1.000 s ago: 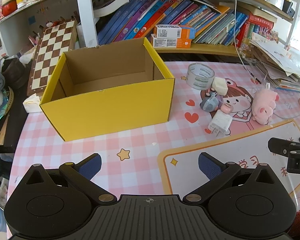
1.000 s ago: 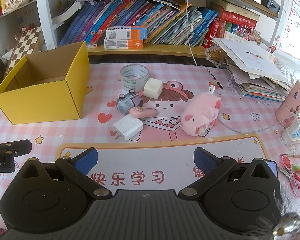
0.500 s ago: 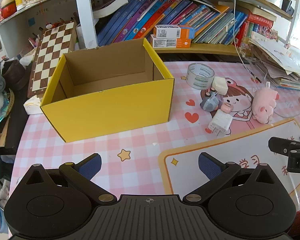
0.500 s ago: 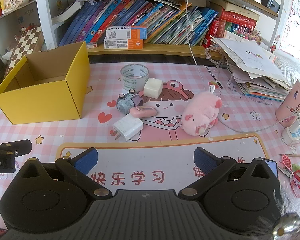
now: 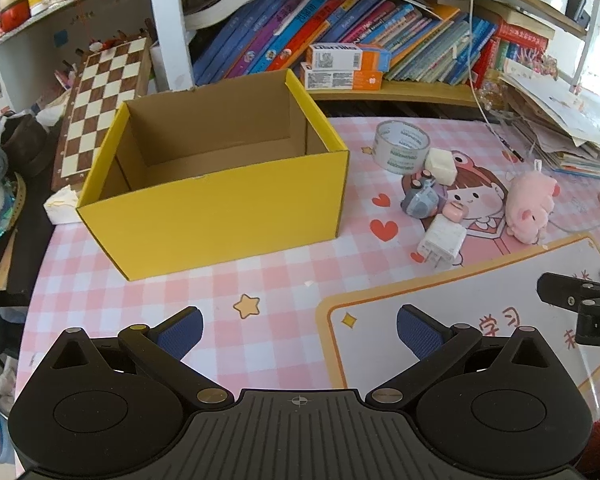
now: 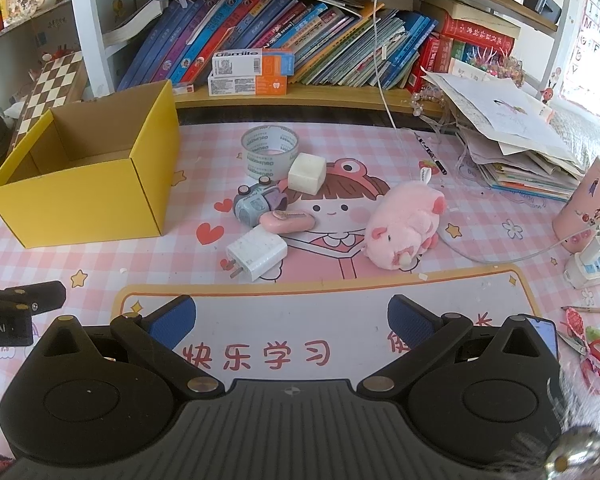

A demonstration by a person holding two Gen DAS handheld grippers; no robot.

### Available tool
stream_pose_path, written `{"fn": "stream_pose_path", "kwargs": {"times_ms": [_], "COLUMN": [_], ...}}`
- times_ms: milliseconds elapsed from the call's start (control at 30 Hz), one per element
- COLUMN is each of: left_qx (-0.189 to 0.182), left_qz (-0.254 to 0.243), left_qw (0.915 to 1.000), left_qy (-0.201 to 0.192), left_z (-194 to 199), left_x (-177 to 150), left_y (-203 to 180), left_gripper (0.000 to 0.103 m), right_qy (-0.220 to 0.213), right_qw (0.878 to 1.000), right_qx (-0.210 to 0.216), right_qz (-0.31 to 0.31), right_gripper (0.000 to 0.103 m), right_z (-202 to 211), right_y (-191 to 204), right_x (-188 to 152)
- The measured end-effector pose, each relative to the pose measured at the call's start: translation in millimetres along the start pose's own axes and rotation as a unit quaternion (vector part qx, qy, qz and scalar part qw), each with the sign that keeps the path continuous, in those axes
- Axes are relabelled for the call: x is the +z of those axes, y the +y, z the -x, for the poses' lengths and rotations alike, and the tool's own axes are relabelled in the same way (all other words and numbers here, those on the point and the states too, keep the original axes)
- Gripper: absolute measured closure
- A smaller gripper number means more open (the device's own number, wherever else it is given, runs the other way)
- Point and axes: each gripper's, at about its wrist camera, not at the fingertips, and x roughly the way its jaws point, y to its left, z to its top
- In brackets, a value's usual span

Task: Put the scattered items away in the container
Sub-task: 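Move the left tool toward the white charger while the right tool approaches the pink plush pig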

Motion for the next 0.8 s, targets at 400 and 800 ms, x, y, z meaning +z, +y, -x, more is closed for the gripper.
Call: {"fn": "stream_pose_path", "kwargs": {"times_ms": [400,800], "left_qx": [-0.025,-0.034], "left_qz": [-0.011,-0.007], "left_qw": [0.9996,0.9994], "left_qy": [0.008,0.006], "left_z": [-5,-9], "left_x": [-1,3], "left_y": [-11,-27], "left_gripper": [0.0,0.0], "right_qy": [0.008,0.016], "right_qw": [1.0,1.0], "right_qx": [0.005,0.019], "right_qz": [0.002,0.005], "right_gripper": [0.0,0.0], "right_z": [-7,-19], "right_y": [-5,-21], "right_x": [1,5]}}
